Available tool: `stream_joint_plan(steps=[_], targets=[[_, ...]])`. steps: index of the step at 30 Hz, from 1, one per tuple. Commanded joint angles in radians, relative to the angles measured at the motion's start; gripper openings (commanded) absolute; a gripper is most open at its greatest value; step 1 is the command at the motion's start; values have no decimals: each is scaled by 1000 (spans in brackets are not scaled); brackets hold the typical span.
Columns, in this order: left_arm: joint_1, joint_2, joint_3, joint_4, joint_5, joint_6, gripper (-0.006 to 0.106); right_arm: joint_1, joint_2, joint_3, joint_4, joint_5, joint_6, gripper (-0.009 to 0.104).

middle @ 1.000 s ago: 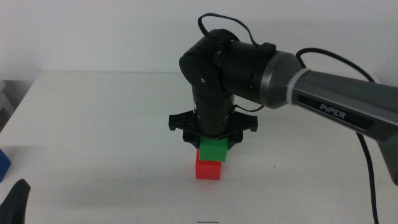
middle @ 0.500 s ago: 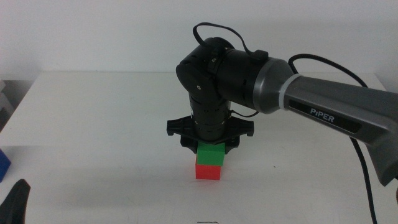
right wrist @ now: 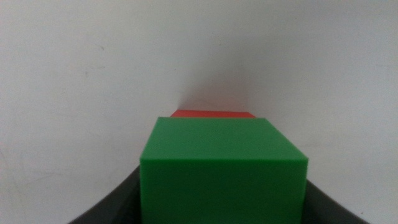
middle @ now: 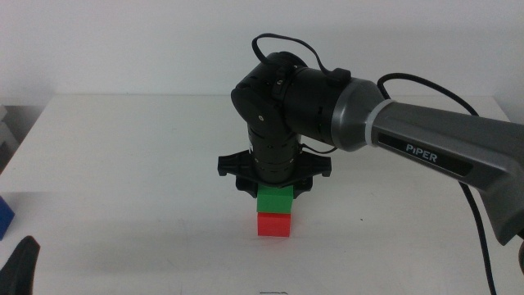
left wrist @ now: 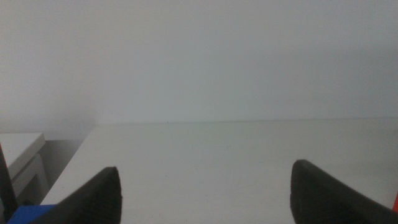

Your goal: Stack red cubes first, then green, then blue cubes in a specific spot.

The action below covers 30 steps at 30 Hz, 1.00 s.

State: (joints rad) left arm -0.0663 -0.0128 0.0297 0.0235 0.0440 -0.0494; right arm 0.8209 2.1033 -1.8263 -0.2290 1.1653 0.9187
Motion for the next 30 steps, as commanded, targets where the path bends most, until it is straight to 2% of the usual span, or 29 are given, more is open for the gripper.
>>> stream_joint_plan(steps=[1,10,11,14,17,22,26,30], targets=[[-1,-21,-3,-10,-81,-5,92,2,-59,-18,-48,-1,-1,0],[-1,-21,-3,-10,-81,-5,92,2,-31,-18,-50,-1,-2,6],[-1,-21,-3,-10,-81,-5,92,2,-31,-18,-46,-2,-2,57],[-1,-21,-3,-10,-81,-5,92,1,-33,-18,-46,-2,-2,73],[-1,-21,-3,-10,-81,-5,92,0,-57,-24,-45,5,-14,84],[-1,-21,-3,-10,-81,-5,92,11,-207,-28,-59,34,-57,90],[-1,-21,-3,-10,-81,-5,92,2,-366,24,-74,80,-222,90],[-1,-21,-3,-10,-81,-5,92,-32,-553,200,-55,41,-401,90]])
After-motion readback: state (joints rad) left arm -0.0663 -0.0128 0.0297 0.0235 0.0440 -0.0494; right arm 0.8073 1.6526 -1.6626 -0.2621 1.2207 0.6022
